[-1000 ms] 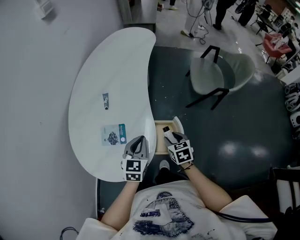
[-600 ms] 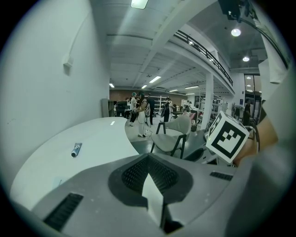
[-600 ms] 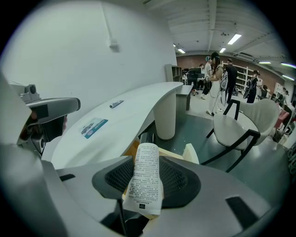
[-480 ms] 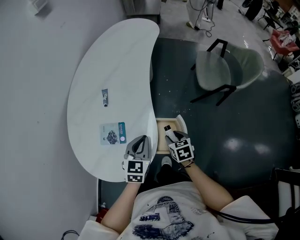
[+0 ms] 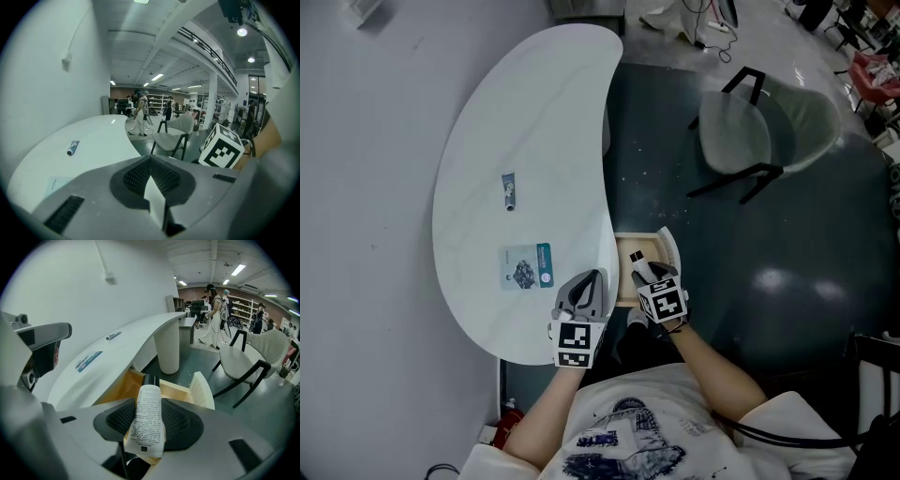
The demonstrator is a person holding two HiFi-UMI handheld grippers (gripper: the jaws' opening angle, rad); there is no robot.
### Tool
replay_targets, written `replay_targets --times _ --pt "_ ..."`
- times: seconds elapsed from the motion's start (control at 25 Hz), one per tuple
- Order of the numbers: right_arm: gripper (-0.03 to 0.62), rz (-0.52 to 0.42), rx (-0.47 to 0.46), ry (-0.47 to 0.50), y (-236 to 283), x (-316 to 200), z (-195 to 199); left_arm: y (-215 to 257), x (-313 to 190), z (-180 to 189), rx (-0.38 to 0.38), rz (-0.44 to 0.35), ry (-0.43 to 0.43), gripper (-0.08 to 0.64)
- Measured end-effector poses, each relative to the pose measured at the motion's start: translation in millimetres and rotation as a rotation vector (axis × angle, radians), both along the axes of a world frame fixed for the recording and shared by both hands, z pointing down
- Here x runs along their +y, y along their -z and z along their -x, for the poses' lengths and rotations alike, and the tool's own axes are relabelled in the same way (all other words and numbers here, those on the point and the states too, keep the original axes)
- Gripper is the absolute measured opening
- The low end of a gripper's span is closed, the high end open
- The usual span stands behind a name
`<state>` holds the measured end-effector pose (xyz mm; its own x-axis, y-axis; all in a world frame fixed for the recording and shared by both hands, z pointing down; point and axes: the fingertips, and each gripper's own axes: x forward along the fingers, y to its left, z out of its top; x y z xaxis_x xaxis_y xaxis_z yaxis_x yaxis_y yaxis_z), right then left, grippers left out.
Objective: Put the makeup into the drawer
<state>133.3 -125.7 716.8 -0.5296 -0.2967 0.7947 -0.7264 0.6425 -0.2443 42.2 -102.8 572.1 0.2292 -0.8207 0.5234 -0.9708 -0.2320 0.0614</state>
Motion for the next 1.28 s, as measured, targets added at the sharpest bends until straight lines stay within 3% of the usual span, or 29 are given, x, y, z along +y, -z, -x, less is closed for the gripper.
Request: replay_targets --times 0.68,1.28 --pt "0.187 0.075 0.026 0.007 -50 -8 12 -15 -21 -1 -0.010 0.047 -0.022 0.034" --pt "0.188 0.120 0.029 -0.021 -78 -26 18 -47 -46 5 -0.005 0.134 -0.017 0.034"
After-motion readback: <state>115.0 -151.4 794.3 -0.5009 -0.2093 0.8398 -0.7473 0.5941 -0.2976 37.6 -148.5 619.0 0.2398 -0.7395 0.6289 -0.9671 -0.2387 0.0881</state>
